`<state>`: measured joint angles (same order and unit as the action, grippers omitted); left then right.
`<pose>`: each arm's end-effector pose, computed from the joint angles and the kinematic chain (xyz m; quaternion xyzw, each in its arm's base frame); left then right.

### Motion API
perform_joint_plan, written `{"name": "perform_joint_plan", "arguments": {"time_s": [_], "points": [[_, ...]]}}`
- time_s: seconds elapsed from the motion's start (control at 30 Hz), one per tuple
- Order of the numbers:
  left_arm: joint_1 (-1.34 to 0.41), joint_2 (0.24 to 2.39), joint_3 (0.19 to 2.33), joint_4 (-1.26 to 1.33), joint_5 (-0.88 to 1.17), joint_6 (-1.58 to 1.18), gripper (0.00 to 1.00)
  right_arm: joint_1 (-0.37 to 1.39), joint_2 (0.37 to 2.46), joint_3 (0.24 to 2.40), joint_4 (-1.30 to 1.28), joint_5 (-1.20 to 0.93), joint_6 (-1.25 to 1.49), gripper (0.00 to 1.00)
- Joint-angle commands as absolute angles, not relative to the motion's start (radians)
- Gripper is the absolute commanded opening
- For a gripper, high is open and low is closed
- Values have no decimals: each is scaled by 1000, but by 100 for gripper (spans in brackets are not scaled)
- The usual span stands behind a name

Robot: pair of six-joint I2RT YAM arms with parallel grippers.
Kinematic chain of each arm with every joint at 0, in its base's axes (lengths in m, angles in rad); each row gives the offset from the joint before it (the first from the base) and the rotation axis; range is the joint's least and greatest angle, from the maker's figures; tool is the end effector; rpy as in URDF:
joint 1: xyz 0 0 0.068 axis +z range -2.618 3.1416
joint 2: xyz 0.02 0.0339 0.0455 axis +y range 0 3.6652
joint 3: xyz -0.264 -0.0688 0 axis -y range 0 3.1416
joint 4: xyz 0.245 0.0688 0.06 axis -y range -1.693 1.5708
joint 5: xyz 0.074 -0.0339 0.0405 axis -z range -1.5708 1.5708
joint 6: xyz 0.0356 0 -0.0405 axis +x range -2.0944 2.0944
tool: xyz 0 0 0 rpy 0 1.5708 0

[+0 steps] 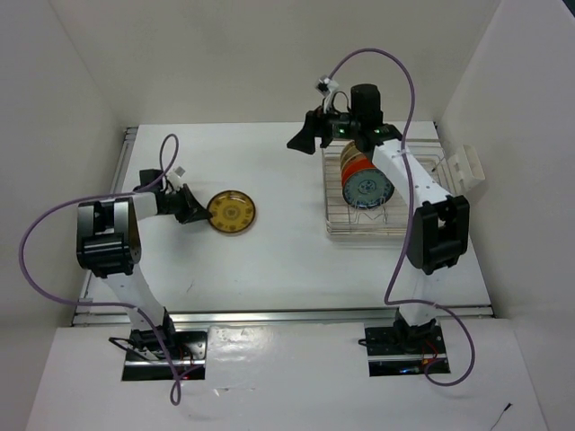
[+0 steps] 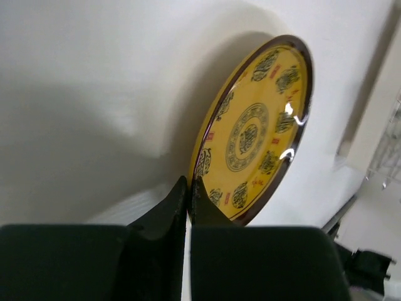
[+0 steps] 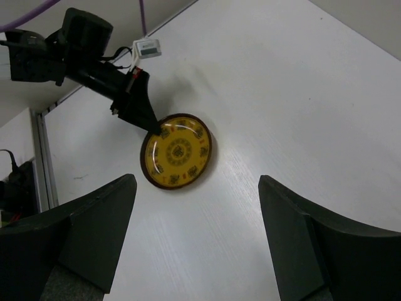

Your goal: Load the plates into the dish rack

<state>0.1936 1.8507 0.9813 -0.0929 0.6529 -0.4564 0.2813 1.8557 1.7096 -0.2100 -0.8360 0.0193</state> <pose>0.3529 0.0471 0.1349 -0.1975 0.8871 -0.3405 0.2412 0.4125 0.1467 0.3564 -0.3277 0.7138 0.4077 0.4658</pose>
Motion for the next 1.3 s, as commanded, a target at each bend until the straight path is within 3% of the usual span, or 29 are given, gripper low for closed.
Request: {"name": "perform_joint_plan", "arguments": {"time_s": [0.0, 0.4, 0.63, 0.67, 0.8, 0.83, 0.87, 0.97, 1.07, 1.1, 1.17, 1.2, 1.27], "points": [[155, 1858, 1100, -51, 857, -327, 0, 313, 1896, 1818, -244, -854, 29, 87], [51, 1894, 1589, -296, 1112, -44, 0, 376, 2028, 1918, -272, -856, 137, 87], [-12, 1884, 1638, -319, 1101, -77, 0, 420, 2028, 1899, -284, -796, 86, 84], [-26, 1873, 1638, -319, 1101, -77, 0, 420, 2028, 1899, -284, -796, 75, 81], [-54, 1844, 1625, -339, 1063, -67, 0, 429, 2028, 1899, -331, -807, 33, 39], [-63, 1821, 1608, -318, 1052, -83, 0, 430, 2028, 1911, -375, -807, 14, 8], [-63, 1807, 1597, -302, 1052, -103, 0, 445, 2028, 1911, -405, -792, -9, 0], [-63, 1747, 1568, -264, 1025, -124, 0, 472, 2019, 1947, -539, -723, -167, 0], [-63, 1724, 1568, -296, 1002, -111, 26, 482, 1970, 1950, -613, -631, -302, 0], [-63, 1714, 1568, -313, 991, -95, 43, 482, 1944, 1935, -614, -600, -322, 0], [-63, 1703, 1604, -368, 968, -68, 94, 471, 1852, 1884, -595, -441, -377, 0], [-63, 1688, 1614, -383, 957, -58, 100, 459, 1818, 1867, -586, -404, -418, 0], [-63, 1678, 1632, -409, 921, -40, 100, 449, 1711, 1816, -539, -320, -449, 0]]}}
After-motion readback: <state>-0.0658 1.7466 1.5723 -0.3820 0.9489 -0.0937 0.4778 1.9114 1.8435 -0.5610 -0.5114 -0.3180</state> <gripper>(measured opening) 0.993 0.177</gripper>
